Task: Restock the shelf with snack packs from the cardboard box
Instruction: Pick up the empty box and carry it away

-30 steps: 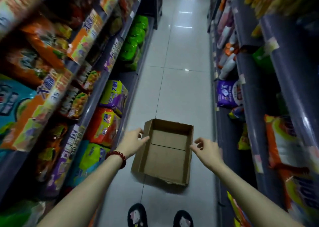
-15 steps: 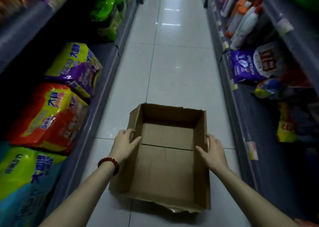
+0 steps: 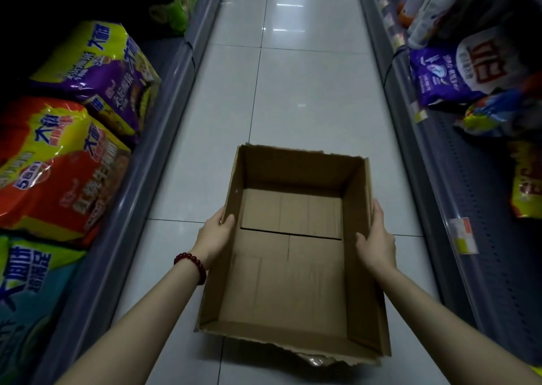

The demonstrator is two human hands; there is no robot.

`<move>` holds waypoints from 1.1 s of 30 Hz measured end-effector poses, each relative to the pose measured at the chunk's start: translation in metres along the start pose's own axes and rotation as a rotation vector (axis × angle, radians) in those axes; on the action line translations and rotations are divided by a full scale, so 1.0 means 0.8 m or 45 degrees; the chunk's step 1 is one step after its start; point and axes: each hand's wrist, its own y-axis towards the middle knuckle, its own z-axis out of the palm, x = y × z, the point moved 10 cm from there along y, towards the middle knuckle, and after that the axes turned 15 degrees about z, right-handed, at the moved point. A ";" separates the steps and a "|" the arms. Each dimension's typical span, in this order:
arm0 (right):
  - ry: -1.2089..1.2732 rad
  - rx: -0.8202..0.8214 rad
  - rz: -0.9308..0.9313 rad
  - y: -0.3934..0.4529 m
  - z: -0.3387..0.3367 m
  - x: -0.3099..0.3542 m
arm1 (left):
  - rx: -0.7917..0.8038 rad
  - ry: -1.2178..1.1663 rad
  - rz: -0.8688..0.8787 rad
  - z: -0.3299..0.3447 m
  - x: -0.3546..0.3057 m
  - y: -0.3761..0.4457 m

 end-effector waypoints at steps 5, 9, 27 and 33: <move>0.035 -0.050 -0.035 -0.034 -0.059 0.033 | -0.035 -0.023 0.051 -0.029 -0.077 -0.026; 0.034 -0.053 -0.090 -0.087 -0.136 0.085 | -0.067 -0.046 0.018 -0.070 -0.165 -0.074; -0.083 0.032 -0.292 -0.415 -0.518 0.382 | -0.276 0.042 -0.006 -0.321 -0.610 -0.348; -0.145 0.108 -0.464 -0.466 -0.554 0.455 | -0.440 -0.049 -0.065 -0.371 -0.646 -0.416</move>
